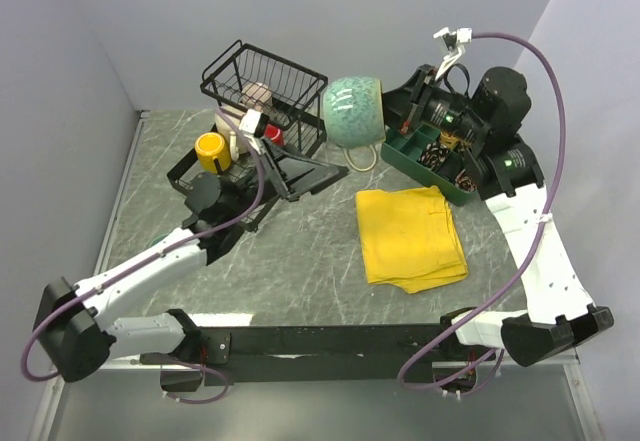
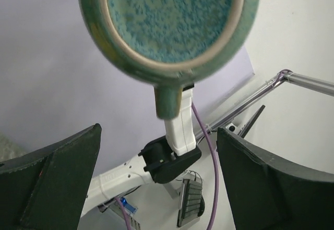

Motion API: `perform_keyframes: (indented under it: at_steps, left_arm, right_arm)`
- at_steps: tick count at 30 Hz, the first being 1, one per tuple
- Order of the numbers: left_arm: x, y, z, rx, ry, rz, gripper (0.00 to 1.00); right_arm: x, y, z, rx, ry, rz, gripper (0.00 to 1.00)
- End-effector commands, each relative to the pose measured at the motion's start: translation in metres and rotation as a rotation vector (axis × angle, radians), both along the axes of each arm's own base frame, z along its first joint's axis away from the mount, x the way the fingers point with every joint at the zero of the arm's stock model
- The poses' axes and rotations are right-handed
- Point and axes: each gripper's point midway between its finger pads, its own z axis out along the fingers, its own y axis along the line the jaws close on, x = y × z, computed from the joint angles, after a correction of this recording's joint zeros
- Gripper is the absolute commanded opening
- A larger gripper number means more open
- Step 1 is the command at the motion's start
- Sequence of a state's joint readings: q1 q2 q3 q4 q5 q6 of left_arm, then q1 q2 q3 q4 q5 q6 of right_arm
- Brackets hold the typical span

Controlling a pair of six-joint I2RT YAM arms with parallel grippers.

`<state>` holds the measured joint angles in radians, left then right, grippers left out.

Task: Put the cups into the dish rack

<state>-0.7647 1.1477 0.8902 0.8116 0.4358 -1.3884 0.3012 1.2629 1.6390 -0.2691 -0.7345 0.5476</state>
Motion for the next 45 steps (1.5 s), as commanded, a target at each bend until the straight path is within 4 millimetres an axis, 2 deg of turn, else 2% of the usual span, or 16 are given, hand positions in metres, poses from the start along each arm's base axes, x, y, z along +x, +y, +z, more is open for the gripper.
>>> perform_keyframes:
  at_steps: [1,4,14,19,20,22,28,29,31,32,33,36,37,40,43,45]
  left_arm:
    - [-0.01,-0.001,0.047,-0.119,-0.122,0.017,0.98]
    - [-0.006,-0.01,0.053,-0.127,-0.11,0.013,0.99]
    - [0.0,-0.038,0.052,-0.098,-0.05,-0.043,0.75]
    - [0.003,-0.043,0.05,-0.099,-0.043,-0.056,0.63]
    - [0.003,-0.044,0.051,-0.102,-0.045,-0.06,0.58]
    - [0.002,-0.044,0.053,-0.102,-0.051,-0.063,0.56]
    - [0.0,-0.042,0.055,-0.103,-0.061,-0.056,0.29]
    - [-0.001,-0.039,0.056,-0.11,-0.066,-0.056,0.19]
    - [-0.001,-0.035,0.056,-0.122,-0.068,-0.042,0.06]
    - [-0.001,-0.03,0.056,-0.126,-0.064,-0.026,0.01]
    - [0.001,-0.026,0.055,-0.129,-0.063,-0.01,0.01]
    - [0.003,-0.011,0.053,-0.152,-0.068,0.019,0.01]
    - [0.002,-0.007,0.054,-0.163,-0.06,0.015,0.01]
    - [0.004,0.007,0.045,-0.176,-0.039,0.032,0.01]
    - [0.005,0.023,0.041,-0.197,-0.033,0.059,0.01]
    - [0.009,0.031,0.036,-0.194,-0.025,0.093,0.01]
  right_arm:
    - [-0.032,-0.003,0.06,0.144,-0.199,0.027,0.0]
    - [-0.032,-0.002,0.059,0.134,-0.263,0.013,0.0]
    - [-0.02,-0.011,0.044,0.087,-0.378,-0.088,0.0]
    - [-0.013,-0.013,0.039,0.075,-0.388,-0.118,0.0]
    - [-0.012,-0.014,0.039,0.075,-0.39,-0.123,0.0]
    - [-0.013,-0.013,0.037,0.075,-0.395,-0.118,0.0]
    - [-0.015,-0.01,0.029,0.09,-0.415,-0.09,0.0]
    - [-0.015,-0.009,0.027,0.086,-0.413,-0.083,0.0]
    - [-0.016,-0.009,0.025,0.077,-0.418,-0.08,0.0]
    - [-0.016,-0.009,0.023,0.075,-0.42,-0.077,0.0]
    - [-0.019,-0.008,0.022,0.074,-0.427,-0.068,0.01]
    - [-0.023,-0.008,0.018,0.066,-0.432,-0.057,0.18]
    - [-0.022,-0.008,0.015,0.062,-0.428,-0.056,0.37]
    - [-0.022,-0.008,0.006,0.049,-0.416,-0.057,0.71]
    - [-0.023,-0.009,-0.006,0.022,-0.407,-0.05,0.8]
    - [-0.026,-0.01,-0.01,0.011,-0.412,-0.049,0.8]
